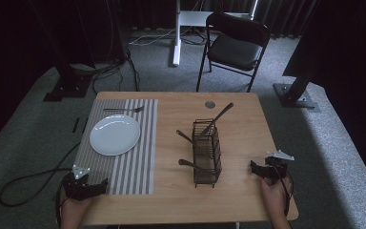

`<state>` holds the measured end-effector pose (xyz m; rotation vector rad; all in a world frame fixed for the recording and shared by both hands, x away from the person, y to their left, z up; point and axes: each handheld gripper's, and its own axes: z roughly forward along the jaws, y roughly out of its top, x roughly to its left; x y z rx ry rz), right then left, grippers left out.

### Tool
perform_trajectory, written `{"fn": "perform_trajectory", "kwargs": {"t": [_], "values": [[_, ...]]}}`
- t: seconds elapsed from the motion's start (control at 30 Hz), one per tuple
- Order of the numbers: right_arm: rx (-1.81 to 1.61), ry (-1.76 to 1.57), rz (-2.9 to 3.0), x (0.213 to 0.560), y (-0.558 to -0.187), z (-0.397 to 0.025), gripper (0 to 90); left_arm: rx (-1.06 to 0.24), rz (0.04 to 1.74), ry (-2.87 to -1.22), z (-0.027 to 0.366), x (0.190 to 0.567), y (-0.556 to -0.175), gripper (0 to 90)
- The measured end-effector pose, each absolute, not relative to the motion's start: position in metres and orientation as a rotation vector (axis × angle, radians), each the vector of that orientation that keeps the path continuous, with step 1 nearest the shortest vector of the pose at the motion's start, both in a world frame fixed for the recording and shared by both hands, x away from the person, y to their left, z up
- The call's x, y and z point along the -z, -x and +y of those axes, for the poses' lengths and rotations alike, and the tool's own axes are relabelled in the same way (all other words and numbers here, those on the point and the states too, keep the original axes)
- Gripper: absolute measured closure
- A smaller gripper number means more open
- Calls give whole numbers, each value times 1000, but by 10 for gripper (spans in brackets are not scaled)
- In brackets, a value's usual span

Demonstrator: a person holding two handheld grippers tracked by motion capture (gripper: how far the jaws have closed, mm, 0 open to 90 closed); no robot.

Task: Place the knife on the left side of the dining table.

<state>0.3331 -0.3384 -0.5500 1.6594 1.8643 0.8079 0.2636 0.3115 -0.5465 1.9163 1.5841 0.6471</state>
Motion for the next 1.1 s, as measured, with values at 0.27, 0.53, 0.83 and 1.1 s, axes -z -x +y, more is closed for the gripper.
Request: {"fn": "perform_trajectory", "kwargs": {"t": [0.27, 0.53, 0.83, 1.1], "values": [[-808, -1660, 1864, 550, -333, -338, 116, -643, 1577, -1918, 313, 546, -263, 3], [-808, -1659, 1864, 550, -333, -338, 116, -634, 1575, -1931, 313, 545, -263, 12], [-808, -1659, 1864, 550, -333, -338, 117, -620, 1580, -1950, 312, 543, -264, 11], [-808, -1659, 1864, 550, -333, -338, 117, -568, 1523, -1977, 299, 536, -262, 12]]}}
